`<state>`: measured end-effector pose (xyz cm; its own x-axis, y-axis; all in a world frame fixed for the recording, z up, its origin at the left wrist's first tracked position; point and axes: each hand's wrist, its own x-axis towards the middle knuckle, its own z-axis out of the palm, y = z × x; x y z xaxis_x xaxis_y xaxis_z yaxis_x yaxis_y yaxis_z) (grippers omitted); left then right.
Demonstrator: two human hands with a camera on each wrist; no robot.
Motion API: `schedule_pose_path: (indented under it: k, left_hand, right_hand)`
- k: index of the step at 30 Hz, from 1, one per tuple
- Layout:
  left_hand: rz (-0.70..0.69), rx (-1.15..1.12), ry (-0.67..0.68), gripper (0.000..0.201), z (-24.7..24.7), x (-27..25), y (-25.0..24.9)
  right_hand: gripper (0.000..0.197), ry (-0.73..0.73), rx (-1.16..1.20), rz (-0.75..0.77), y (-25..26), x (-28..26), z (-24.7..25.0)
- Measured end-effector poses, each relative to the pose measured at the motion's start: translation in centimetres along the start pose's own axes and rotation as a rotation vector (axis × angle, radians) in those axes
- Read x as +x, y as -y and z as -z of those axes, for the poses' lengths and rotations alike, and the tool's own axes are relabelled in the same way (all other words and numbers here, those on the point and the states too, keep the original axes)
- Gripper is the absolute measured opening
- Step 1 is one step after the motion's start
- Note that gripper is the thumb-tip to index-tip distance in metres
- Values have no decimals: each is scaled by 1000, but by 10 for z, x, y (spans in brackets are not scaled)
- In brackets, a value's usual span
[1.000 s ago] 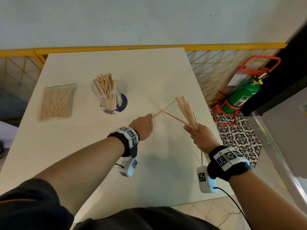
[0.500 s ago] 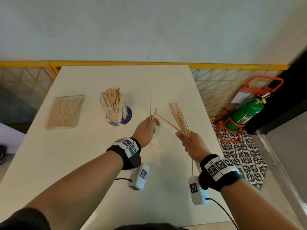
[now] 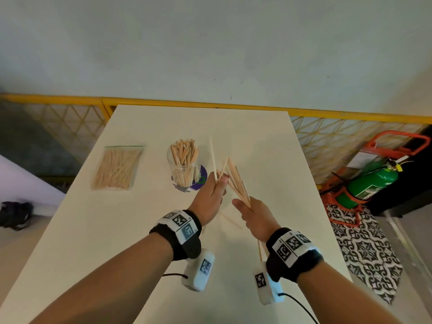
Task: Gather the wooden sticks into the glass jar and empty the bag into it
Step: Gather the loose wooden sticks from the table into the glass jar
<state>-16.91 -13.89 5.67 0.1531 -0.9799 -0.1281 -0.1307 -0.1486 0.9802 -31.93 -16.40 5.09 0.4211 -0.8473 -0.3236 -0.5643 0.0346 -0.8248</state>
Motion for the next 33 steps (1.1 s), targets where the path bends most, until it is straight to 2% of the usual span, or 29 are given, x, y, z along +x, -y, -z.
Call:
schedule_pose_path:
  k: [2, 5, 10, 13, 17, 21, 26, 33]
  left_hand:
    - [-25, -9, -41, 20, 8, 3, 1]
    - [-54, 53, -91, 22, 22, 8, 1]
    - [38, -61, -232, 26, 66, 13, -10]
    - [41, -70, -250, 22, 93, 13, -17]
    - [-5, -11, -206, 17, 109, 10, -14]
    - [-37, 0, -200, 17, 117, 7, -2]
    - [-55, 1, -193, 21, 130, 0, 2]
    - [-5, -31, -178, 15, 143, 1, 10]
  right_hand:
    - [38, 33, -41, 6, 9, 5, -8]
    - [38, 78, -60, -2, 19, 12, -21]
    - [40, 117, -84, -19, 21, 27, -30]
    - [39, 76, -59, -35, 17, 37, -29]
    - [37, 31, -331, -22, 15, 50, -32]
    - [23, 109, -703, -99, 7, 59, -49]
    - [22, 85, -982, -27, 1, 60, -71]
    - [29, 190, -1050, -104, 5, 65, -80]
